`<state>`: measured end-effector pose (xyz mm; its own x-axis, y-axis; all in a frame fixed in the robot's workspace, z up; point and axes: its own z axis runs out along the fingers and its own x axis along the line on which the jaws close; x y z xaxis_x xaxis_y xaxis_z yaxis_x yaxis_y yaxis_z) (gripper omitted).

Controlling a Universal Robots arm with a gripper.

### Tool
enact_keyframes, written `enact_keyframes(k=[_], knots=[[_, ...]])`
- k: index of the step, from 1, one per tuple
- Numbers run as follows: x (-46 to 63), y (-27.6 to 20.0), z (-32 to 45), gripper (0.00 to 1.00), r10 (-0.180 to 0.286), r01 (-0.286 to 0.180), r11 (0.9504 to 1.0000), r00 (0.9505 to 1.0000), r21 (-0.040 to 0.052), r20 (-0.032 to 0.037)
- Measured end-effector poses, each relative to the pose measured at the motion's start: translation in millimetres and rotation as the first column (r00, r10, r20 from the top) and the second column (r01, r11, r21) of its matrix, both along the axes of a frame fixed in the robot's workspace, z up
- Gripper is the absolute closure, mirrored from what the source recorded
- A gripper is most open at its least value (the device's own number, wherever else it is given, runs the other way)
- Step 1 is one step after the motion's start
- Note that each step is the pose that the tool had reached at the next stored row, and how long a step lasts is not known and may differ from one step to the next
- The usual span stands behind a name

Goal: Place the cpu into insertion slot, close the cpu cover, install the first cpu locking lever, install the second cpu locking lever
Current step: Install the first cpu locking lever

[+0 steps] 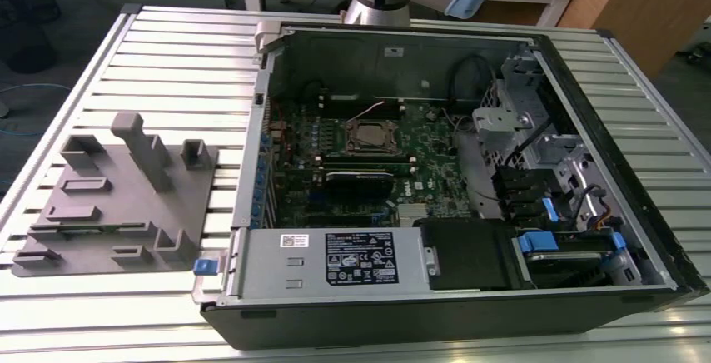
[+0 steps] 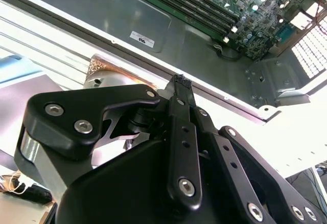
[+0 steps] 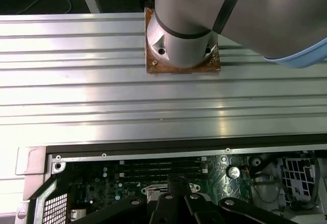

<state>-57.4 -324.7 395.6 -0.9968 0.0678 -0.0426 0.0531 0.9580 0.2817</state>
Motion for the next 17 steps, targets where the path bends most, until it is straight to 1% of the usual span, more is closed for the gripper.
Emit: enact_keyframes(k=[17], knots=[[0.0, 0.0, 7.6, 0.9, 0.0, 0.0, 1.0, 1.0, 0.0, 0.0]])
